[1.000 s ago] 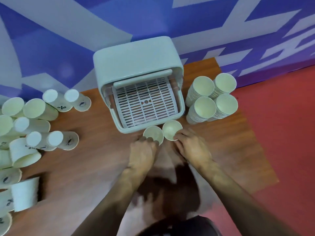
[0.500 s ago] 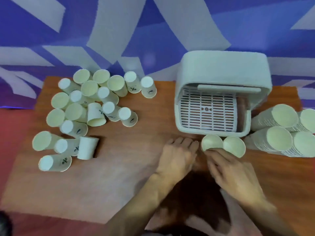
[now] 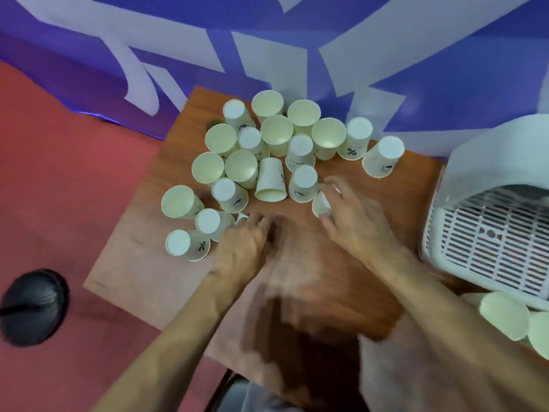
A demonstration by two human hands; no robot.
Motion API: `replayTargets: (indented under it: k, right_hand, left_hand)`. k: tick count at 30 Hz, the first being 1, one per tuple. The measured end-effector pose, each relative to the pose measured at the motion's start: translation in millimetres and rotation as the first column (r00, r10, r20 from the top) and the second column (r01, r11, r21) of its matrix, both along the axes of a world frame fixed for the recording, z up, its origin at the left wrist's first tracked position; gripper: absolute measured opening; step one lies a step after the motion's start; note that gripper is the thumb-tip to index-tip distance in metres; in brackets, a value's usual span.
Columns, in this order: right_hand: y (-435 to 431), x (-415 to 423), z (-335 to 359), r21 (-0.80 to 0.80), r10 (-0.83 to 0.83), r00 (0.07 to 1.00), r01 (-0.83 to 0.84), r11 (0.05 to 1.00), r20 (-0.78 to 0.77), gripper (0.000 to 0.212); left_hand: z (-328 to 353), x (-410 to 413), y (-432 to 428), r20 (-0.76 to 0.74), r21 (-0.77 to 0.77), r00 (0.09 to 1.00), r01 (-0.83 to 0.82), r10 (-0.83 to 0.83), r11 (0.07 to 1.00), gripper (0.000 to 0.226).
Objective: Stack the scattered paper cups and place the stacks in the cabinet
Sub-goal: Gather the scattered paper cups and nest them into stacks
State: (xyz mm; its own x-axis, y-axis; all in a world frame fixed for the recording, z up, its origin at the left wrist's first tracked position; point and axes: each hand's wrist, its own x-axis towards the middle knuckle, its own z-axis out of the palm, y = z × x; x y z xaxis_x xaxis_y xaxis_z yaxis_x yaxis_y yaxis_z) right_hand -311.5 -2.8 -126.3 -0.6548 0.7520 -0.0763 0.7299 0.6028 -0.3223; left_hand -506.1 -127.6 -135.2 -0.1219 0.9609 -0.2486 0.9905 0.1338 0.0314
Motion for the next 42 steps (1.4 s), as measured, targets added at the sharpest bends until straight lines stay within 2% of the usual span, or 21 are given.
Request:
replayTargets:
  k: [3,8,13,16,21,23,25,28,30,32,35,38,42]
  right_hand:
    - [10,-9,-9,-0.04,-0.033,0.998,0.036,0.999,0.062,0.056]
    - [19,-11,-17,-0.056,-0.1,0.984,0.11,0.992,0.149,0.056]
    - [8,-5,-14,-0.04,-0.181,0.975,0.187,0.982,0.127,0.05]
    - [-22,11,-17,0.014,-0.263,0.958,0.263,0.965,0.112,0.052]
    - [-58,31,-32,-0.021,-0.35,0.936,0.351,0.936,0.046,0.05]
    - [-49,32,-35,-0.053,-0.322,0.944,0.326,0.944,0.063,0.061]
    - [-35,31,-32,-0.081,-0.225,0.969,0.234,0.969,0.099,0.07]
    - [-20,31,-22,-0.216,-0.07,0.988,0.098,0.971,0.136,0.051]
    - [-20,37,-17,-0.235,-0.007,0.988,0.043,0.971,0.152,0.034]
    - [-24,46,-9,-0.188,-0.043,0.991,0.066,0.98,0.126,0.024]
    - [-36,66,3,-0.123,-0.207,0.976,0.214,0.969,0.071,0.011]
    - [-43,93,19,-0.136,-0.325,0.946,0.321,0.937,-0.008,0.015]
    - [-49,138,46,-0.049,-0.451,0.88,0.449,0.892,-0.15,0.016]
  left_hand:
    - [-9,-9,16,-0.072,-0.065,0.997,0.018,-0.022,0.998,0.039]
    - [-17,-17,30,-0.113,-0.132,0.992,0.046,-0.061,0.99,0.028]
    - [-17,-20,36,-0.114,-0.186,0.991,0.049,-0.071,0.981,0.024]
    - [-5,-11,40,-0.099,-0.159,0.992,0.058,-0.074,0.986,0.019]
    - [-7,15,46,-0.111,-0.162,0.979,0.153,-0.172,0.975,0.034]
    - [-11,21,51,-0.073,-0.174,0.978,0.18,-0.195,0.968,0.04]
    - [-14,28,53,-0.067,-0.157,0.976,0.194,-0.207,0.968,0.041]
    - [-13,39,56,-0.015,-0.145,0.979,0.201,-0.205,0.969,0.034]
    - [-6,48,59,-0.016,-0.138,0.974,0.221,-0.226,0.965,0.031]
    - [6,57,63,0.01,-0.069,0.969,0.247,-0.247,0.967,0.03]
    - [20,72,65,0.102,0.155,0.936,0.32,-0.338,0.935,0.04]
    - [27,93,71,0.092,0.286,0.922,0.336,-0.375,0.897,0.026]
    - [55,137,80,0.171,0.376,0.896,0.326,-0.411,0.867,0.016]
